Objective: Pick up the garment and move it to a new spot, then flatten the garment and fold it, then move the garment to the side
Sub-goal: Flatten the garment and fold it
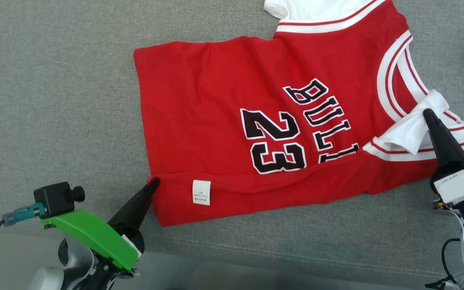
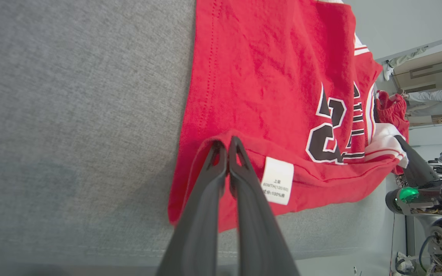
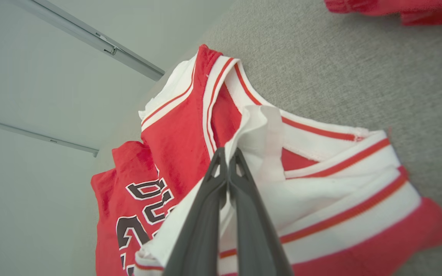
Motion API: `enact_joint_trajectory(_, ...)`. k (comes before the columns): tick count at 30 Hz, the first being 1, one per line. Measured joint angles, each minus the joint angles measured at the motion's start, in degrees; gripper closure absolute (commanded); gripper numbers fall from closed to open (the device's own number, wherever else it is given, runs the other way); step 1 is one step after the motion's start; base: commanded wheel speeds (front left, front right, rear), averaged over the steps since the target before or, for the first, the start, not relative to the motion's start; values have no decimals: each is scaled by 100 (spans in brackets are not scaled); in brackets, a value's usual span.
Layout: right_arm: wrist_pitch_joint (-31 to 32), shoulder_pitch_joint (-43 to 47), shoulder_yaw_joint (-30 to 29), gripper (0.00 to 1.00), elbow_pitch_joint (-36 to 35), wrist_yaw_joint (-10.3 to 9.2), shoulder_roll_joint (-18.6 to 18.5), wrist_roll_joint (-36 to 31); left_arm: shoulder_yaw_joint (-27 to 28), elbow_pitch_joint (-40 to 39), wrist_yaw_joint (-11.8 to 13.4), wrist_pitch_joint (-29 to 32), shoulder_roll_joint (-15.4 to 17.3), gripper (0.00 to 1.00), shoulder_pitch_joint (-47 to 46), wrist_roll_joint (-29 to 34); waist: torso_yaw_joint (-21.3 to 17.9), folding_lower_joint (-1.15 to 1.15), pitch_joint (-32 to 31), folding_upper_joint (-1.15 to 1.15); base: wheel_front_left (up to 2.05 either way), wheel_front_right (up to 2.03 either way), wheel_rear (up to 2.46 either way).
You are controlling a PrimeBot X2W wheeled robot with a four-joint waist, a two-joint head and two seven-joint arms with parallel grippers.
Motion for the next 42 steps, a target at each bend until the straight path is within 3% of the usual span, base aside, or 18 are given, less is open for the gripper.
enact_joint_trajectory(3, -65, -99, 33, 100, 93, 0, 47, -37, -13, 18, -2, 1, -22, 98, -83, 8, -9, 0, 62, 0, 0, 0, 0)
enact_joint_trajectory(5, -160, -169, 33, 67, 193, -1, 70, -109, -33, 80, -3, 3, -36, 97, -140, 16, -9, 0, 87, 0, 0, 0, 0)
enact_joint_trajectory(7, -205, -213, 49, 58, 245, -1, 79, -181, -38, 97, -3, 7, -44, 97, -159, 19, -3, 0, 100, 0, 0, 0, 0)
enact_joint_trajectory(8, -211, -230, 66, 45, 278, -1, 82, -208, -42, 107, -4, 7, -47, 97, -162, 24, 0, 0, 105, 0, 0, 0, 0)
enact_joint_trajectory(9, -235, -252, 83, 16, 313, -1, 85, -210, -48, 121, -5, 7, -51, 97, -165, 25, 4, 0, 110, 0, 0, 0, 0)
enact_joint_trajectory(10, -259, -282, 97, 4, 344, -1, 90, -221, -56, 138, -8, 7, -56, 97, -169, 26, 8, 0, 114, 0, 0, 0, 0)
enact_joint_trajectory(13, -318, -343, 132, 0, 431, -1, 104, -268, -87, 224, -23, 7, -82, 98, -207, 29, 22, 0, 111, 0, 0, 0, 0)
enact_joint_trajectory(28, -679, -411, 191, 0, 906, 9, 156, -503, 14, 519, 4, -82, -30, 91, -228, 174, 43, 0, -151, 0, 0, 0, 0)
enact_joint_trajectory(31, -714, -411, 190, 0, 976, 10, 169, -504, 31, 542, 29, -88, -27, 77, -227, 185, 7, 0, -204, 0, 0, 0, 0)
enact_joint_trajectory(37, -856, -411, 186, 0, 1083, 65, 182, -505, 9, 568, 51, -134, -29, 72, -226, 188, -91, 0, -287, 0, 0, 0, 0)
enact_joint_trajectory(40, -968, -411, 129, 0, 1114, 74, 196, -505, 0, 636, 57, -135, -27, 64, -219, 205, -128, 0, -353, 0, 0, 0, 0)
enact_joint_trajectory(42, -1062, -410, 67, 0, 1121, 116, 197, -506, 13, 653, 59, -186, -27, 43, -209, 236, -144, 0, -413, 0, 0, 0, 0)
